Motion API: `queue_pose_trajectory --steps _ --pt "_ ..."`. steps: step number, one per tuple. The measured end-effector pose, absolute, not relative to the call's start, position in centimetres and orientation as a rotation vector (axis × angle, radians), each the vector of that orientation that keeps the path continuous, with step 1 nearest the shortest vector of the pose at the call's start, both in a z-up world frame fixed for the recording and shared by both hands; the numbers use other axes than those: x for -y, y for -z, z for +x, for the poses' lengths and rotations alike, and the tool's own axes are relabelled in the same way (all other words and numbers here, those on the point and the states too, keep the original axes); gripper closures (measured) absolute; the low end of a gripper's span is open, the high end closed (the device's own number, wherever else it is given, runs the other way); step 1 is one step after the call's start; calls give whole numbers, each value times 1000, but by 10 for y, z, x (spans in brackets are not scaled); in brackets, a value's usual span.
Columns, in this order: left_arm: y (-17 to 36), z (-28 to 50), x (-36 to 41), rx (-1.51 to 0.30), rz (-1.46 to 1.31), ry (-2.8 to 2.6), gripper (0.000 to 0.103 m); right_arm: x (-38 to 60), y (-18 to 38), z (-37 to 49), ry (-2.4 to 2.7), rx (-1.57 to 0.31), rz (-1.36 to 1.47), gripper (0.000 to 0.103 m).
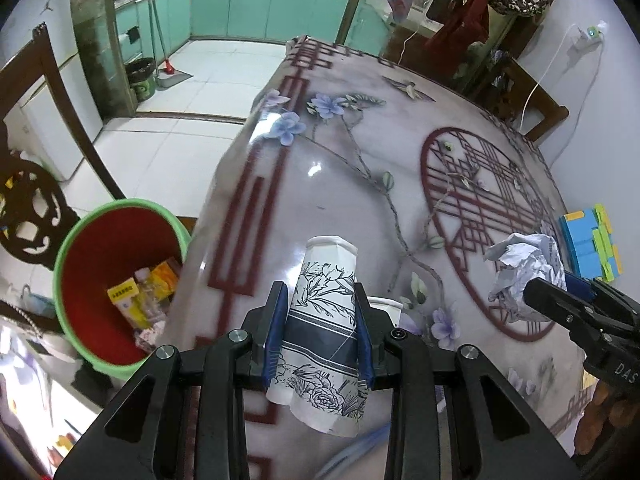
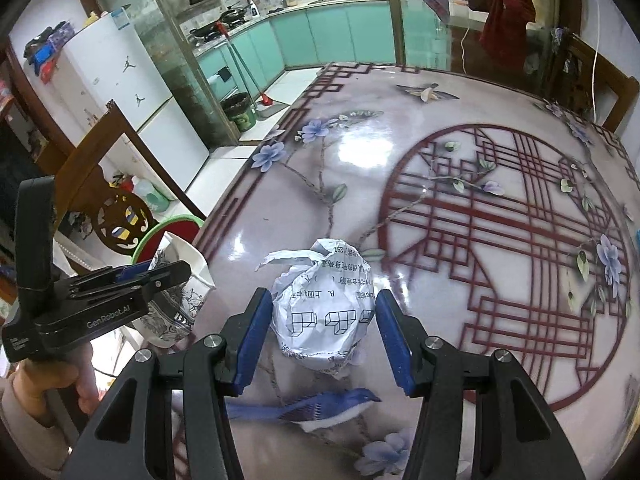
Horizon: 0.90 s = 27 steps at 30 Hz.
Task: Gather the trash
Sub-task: 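Carry the paper cup and white wrapper over the red bucket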
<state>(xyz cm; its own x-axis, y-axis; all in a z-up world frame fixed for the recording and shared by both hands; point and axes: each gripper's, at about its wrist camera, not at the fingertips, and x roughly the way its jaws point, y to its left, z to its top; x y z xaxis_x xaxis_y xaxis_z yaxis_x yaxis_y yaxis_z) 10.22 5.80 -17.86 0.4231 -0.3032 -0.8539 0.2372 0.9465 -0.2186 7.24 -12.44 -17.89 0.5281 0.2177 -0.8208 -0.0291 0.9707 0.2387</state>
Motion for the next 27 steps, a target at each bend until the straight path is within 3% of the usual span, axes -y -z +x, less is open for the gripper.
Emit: queue_pose_trajectory --steps 27 --pt "188 132 -144 -1079 -98 281 73 47 182 109 -158 -1051 196 51"
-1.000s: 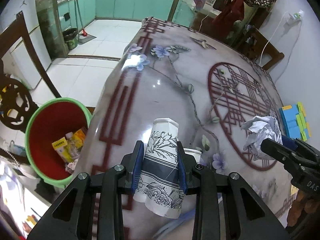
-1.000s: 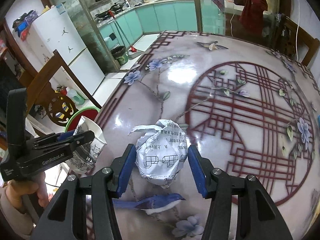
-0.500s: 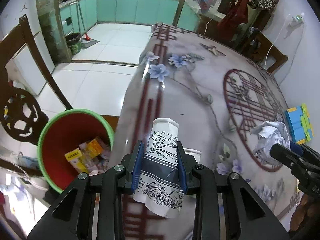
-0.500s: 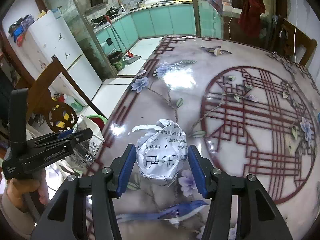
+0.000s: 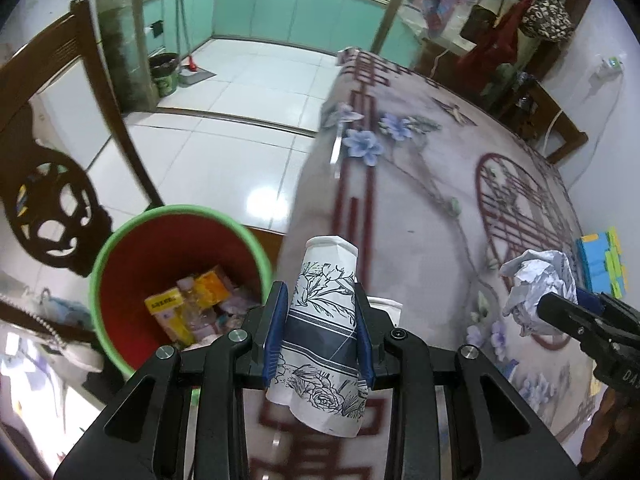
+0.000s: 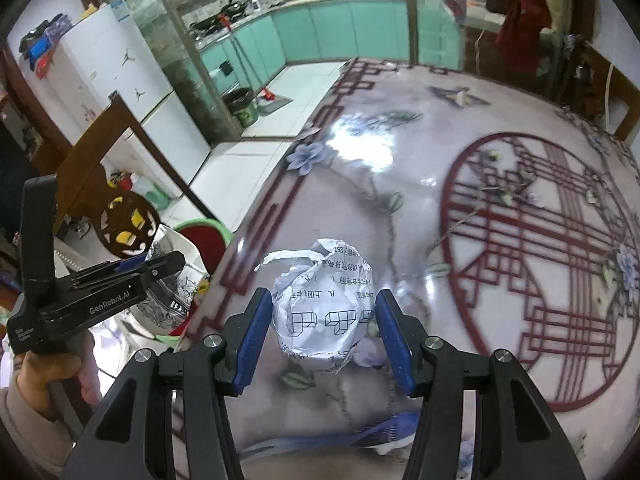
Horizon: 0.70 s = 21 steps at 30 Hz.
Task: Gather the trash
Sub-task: 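Carry the paper cup and white wrapper over the red bucket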
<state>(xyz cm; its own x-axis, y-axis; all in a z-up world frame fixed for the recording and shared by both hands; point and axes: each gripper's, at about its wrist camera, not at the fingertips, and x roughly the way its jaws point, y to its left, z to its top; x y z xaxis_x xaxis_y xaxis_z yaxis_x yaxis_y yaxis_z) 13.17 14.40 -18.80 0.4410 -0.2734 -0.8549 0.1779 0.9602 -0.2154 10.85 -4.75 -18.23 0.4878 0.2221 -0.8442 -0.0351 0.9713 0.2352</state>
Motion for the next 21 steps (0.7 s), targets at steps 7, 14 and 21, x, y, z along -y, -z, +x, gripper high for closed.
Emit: queue_pose_trajectory --steps 7,14,21 --pt "187 141 -165 -1059 -105 252 73 7 172 124 -199 -1041 94 51" --pt "185 148 -182 -1032 -99 211 73 -26 160 129 -234 -1001 49 51" --pt "194 155 -205 -1050 -87 155 73 -43 161 137 -270 -998 36 51"
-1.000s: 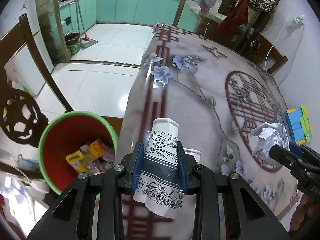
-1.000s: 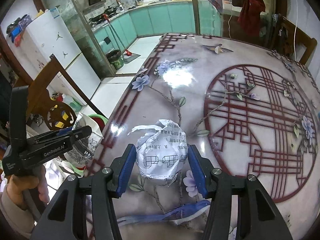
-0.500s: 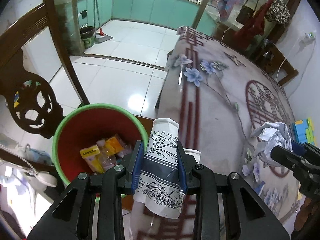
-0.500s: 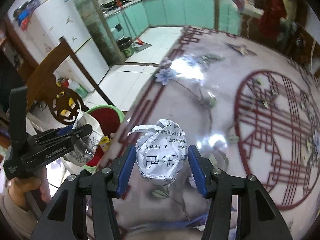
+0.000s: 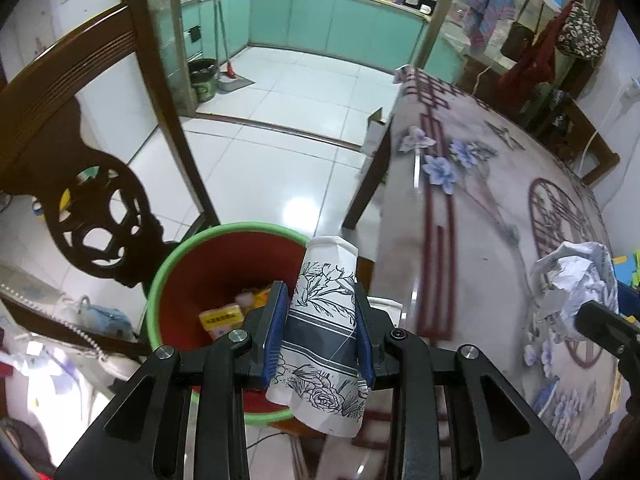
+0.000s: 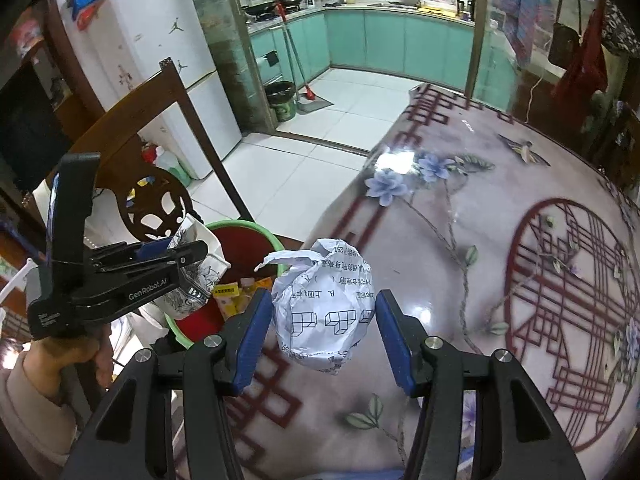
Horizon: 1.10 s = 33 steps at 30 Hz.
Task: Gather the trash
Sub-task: 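Carry the paper cup and white wrapper over the red bucket, then open both grippers to drop the cup and wrapper into the bucket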
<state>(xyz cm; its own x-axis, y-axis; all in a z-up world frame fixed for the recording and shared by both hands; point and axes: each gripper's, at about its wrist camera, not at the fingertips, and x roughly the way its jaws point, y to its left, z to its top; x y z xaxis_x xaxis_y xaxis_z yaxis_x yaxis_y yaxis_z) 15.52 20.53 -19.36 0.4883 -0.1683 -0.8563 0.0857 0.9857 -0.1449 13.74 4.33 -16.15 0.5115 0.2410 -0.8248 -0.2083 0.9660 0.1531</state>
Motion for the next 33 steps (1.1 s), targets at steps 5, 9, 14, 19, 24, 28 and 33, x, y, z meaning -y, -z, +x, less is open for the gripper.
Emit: queue_pose_trajectory --steps 5,9,14,19,24,28,33 --pt "201 159 -221 -1070 -84 115 73 -60 163 146 -314 -988 27 51" --pt "207 162 -231 -1087 -75 87 73 -76 163 155 -349 -975 17 51" --pt "214 166 -239 -1107 -70 69 73 -96 166 164 -395 -972 18 51" --pt "231 171 -252 -1147 -106 54 73 -115 179 174 -438 -1007 29 50" --pt "242 175 -261 -1174 -107 39 73 -128 192 182 -463 -1036 25 50" --pt "248 180 -265 -1192 -101 32 73 -135 198 187 -475 -1048 20 50" --pt "255 187 -270 -1213 -112 27 73 -145 204 194 -493 -1048 4 50"
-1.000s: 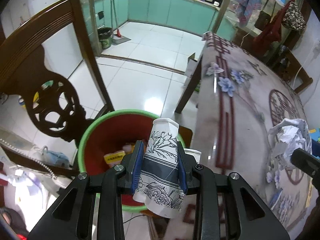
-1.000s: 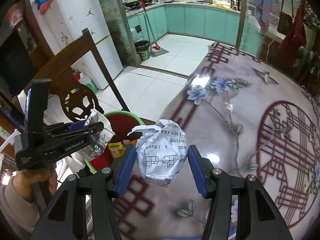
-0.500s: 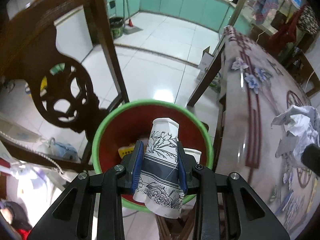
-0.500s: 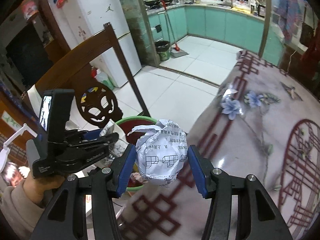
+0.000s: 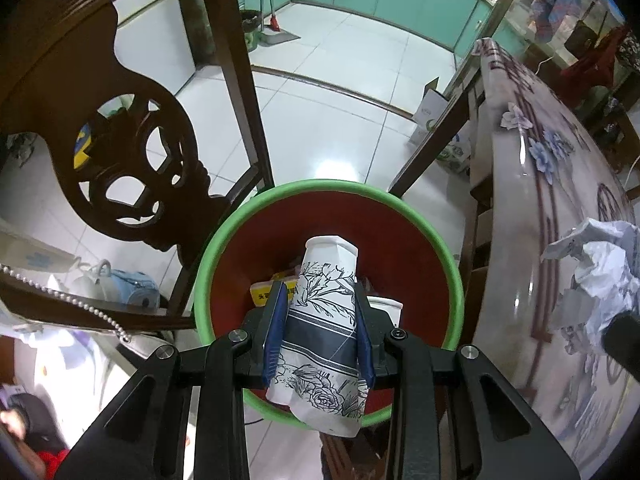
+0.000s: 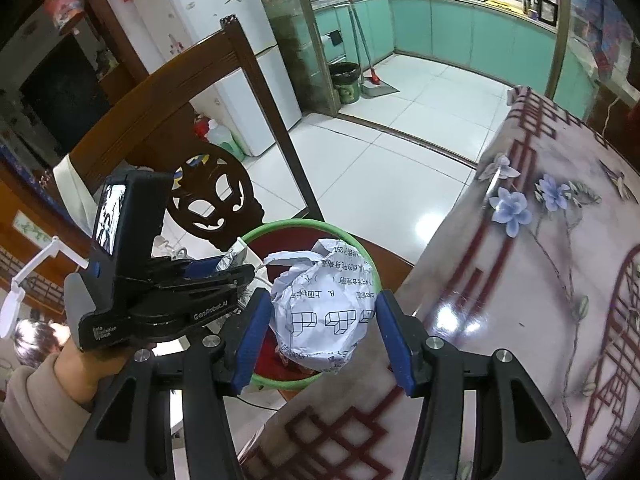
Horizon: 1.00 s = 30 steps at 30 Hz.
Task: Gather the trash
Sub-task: 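Open both grippers to drop the cup and wrapper into the bucket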
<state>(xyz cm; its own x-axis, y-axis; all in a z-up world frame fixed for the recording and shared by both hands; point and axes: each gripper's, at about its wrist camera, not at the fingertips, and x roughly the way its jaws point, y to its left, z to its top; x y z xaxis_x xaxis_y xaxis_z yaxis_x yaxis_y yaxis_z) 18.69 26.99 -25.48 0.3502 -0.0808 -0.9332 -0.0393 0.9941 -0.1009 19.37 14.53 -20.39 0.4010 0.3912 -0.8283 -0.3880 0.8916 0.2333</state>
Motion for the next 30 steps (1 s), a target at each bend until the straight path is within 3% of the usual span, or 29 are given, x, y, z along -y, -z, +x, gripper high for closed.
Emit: queue_pose_trajectory --steps 26,29,30 --pt "282 217 -280 -1260 -80 -25 72 -166 221 211 -535 -1049 -37 49" --pt "281 217 -282 -1254 -84 -36 59 -165 221 211 -532 -1045 -35 48" --pt "281 217 -282 -1249 -83 -41 50 -165 221 211 -531 -1044 -37 48"
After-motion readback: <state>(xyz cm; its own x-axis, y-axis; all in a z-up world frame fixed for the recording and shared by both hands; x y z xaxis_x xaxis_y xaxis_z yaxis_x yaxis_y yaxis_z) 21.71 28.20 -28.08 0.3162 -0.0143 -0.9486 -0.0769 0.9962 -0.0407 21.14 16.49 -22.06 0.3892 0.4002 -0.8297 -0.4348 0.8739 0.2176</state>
